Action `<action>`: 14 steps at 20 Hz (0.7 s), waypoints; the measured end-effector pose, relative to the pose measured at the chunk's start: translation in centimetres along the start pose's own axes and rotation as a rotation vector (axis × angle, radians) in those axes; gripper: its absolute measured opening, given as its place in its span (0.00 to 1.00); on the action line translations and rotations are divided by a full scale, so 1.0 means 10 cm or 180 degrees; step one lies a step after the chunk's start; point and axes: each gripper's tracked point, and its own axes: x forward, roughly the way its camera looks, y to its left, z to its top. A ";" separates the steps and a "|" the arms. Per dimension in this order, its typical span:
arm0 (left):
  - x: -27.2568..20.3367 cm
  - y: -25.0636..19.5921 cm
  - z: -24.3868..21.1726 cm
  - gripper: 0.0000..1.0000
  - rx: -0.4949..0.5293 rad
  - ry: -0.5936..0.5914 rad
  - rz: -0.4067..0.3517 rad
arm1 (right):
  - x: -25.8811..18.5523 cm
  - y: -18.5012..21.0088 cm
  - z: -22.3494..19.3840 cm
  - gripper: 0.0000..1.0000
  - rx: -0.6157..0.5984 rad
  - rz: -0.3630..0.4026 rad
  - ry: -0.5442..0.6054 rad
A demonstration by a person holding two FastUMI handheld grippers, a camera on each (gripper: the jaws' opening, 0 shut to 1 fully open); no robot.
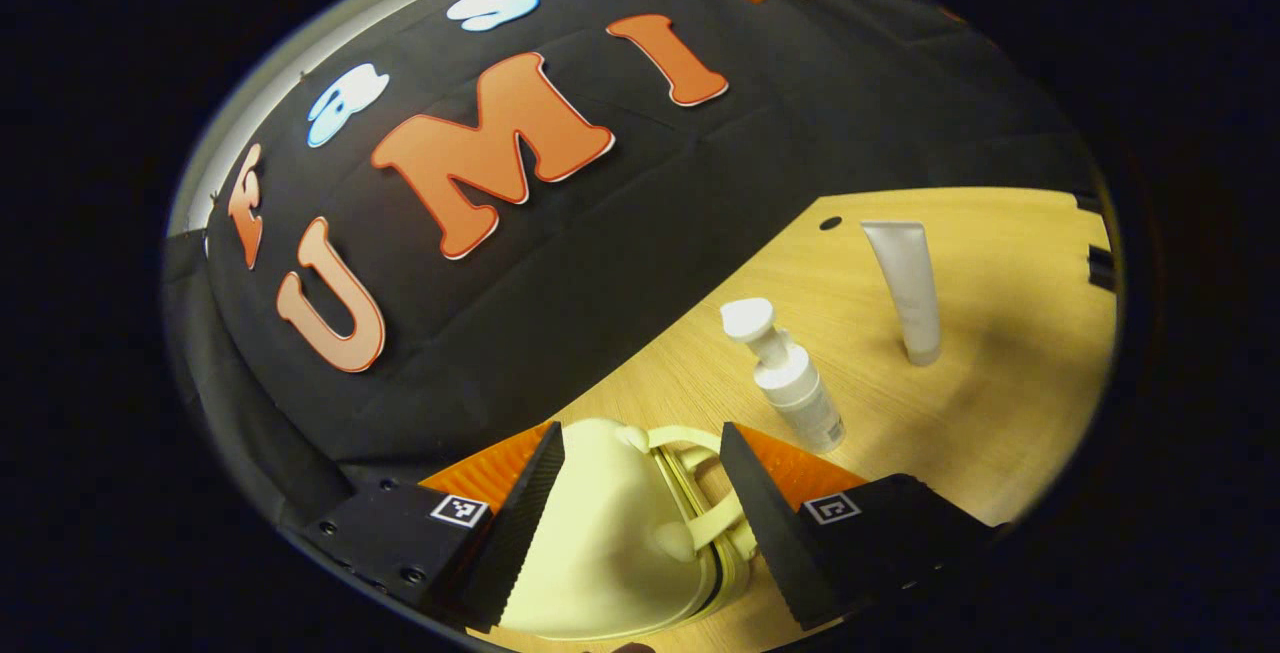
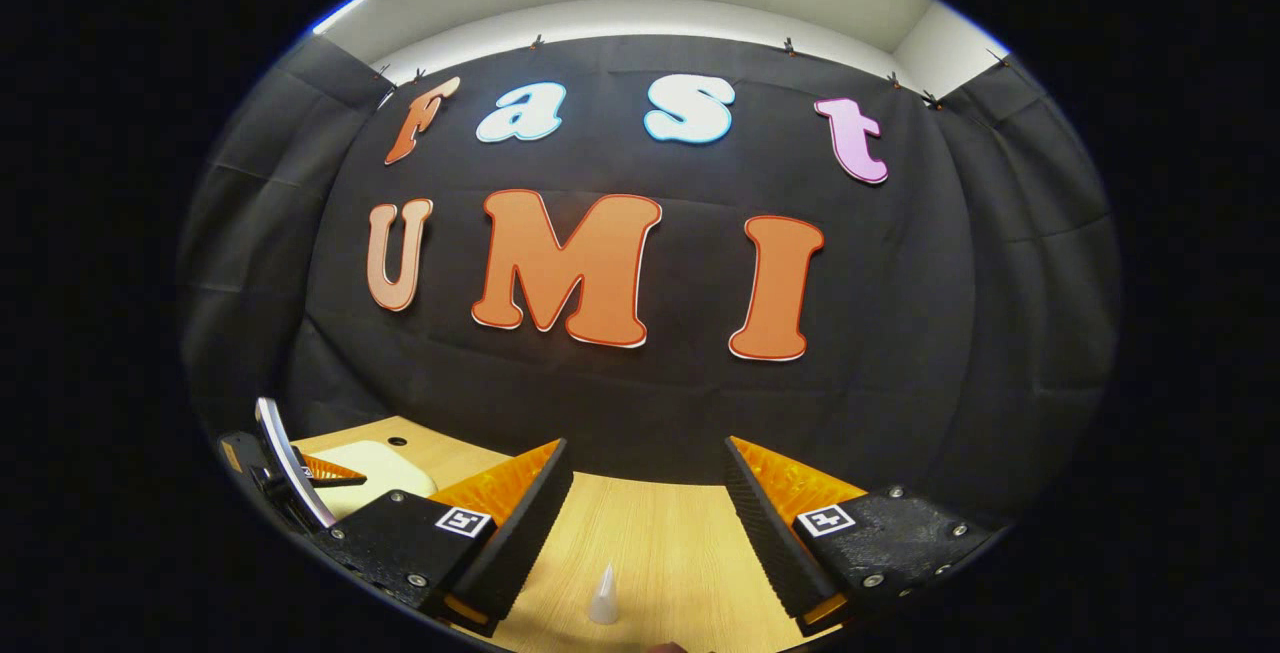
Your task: First open the suitcase, pack the skin care products into it, and then close the suitcase.
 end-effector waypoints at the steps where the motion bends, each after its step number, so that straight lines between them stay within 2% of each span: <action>1: 0.01 -0.07 -0.07 0.99 0.0069 0.0039 -0.0051 | 0.00 -0.04 -0.01 0.96 -0.0001 -0.0020 0.0006; 5: 0.11 -0.26 -0.44 0.98 0.0326 0.0339 -0.0174 | -0.01 -0.10 -0.03 0.96 -0.0013 -0.0072 0.0013; 7: 0.14 -0.29 -0.57 0.98 0.0438 0.0448 -0.0152 | 0.00 -0.13 -0.04 0.96 -0.0024 -0.0084 0.0010; 10: 0.19 -0.28 -0.63 0.98 0.0650 0.0515 -0.0102 | 0.00 -0.12 -0.06 0.96 -0.0032 -0.0081 0.0025; 12: 0.24 -0.35 -0.60 0.98 0.0946 0.0513 -0.0108 | 0.00 -0.11 -0.09 0.96 -0.0033 -0.0068 0.0047; 14: 0.32 -0.39 -0.59 0.88 0.1259 0.0531 -0.0092 | 0.01 -0.11 -0.11 0.96 -0.0037 -0.0060 0.0057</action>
